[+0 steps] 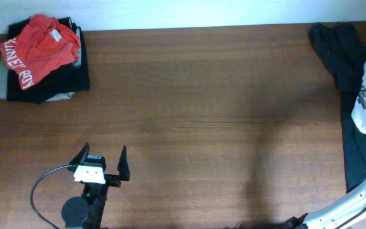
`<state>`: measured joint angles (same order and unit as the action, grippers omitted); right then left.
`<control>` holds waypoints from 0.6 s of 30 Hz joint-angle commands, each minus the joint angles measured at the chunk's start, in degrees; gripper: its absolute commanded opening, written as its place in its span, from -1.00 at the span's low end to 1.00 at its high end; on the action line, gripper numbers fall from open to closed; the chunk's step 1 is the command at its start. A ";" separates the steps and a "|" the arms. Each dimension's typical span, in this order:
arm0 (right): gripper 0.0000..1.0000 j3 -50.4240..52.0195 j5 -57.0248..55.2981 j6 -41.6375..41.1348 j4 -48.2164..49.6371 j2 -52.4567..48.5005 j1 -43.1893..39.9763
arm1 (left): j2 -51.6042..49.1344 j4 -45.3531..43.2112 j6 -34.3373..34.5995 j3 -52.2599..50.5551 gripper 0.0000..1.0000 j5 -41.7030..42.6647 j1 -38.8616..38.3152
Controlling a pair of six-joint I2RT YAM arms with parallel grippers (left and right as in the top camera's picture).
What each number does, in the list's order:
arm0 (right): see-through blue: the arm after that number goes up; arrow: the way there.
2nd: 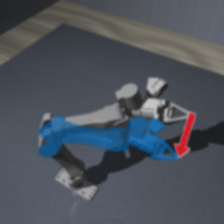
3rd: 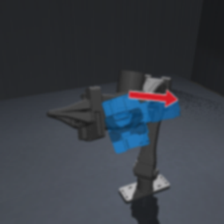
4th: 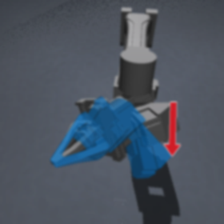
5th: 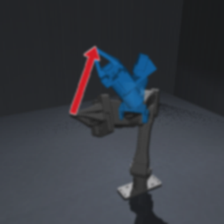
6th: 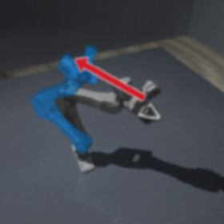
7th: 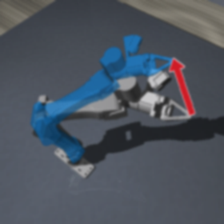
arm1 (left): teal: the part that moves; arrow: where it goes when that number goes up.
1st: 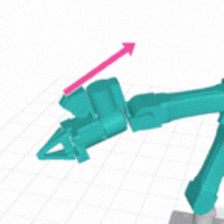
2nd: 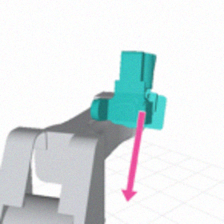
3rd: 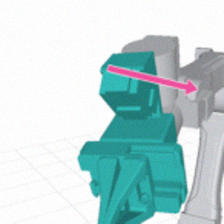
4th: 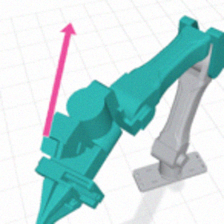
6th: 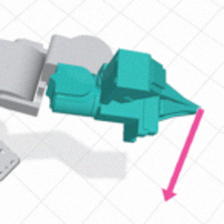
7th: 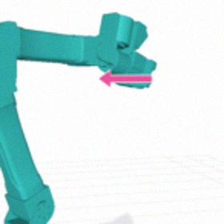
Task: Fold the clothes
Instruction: 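Lower the right gripper onto the white T-shirt and pinch its fabric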
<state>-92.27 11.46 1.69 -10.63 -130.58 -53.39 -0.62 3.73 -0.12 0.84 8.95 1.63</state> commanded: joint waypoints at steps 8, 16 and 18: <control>0.00 -1.18 -4.15 3.96 -0.24 -1.07 0.17 | 0.26 0.13 0.55 -0.35 0.99 -0.22 0.02; -0.03 -1.16 -2.47 4.09 -0.44 -3.43 0.50 | 0.26 0.13 0.55 -0.33 0.99 -0.22 0.02; -0.05 -1.18 -2.47 4.09 -0.37 -3.96 0.50 | 0.26 0.11 0.57 -0.35 0.99 -0.22 0.02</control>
<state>-92.47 8.56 5.17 -10.87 -132.27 -53.21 -0.62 3.73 -0.12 0.84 8.93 1.63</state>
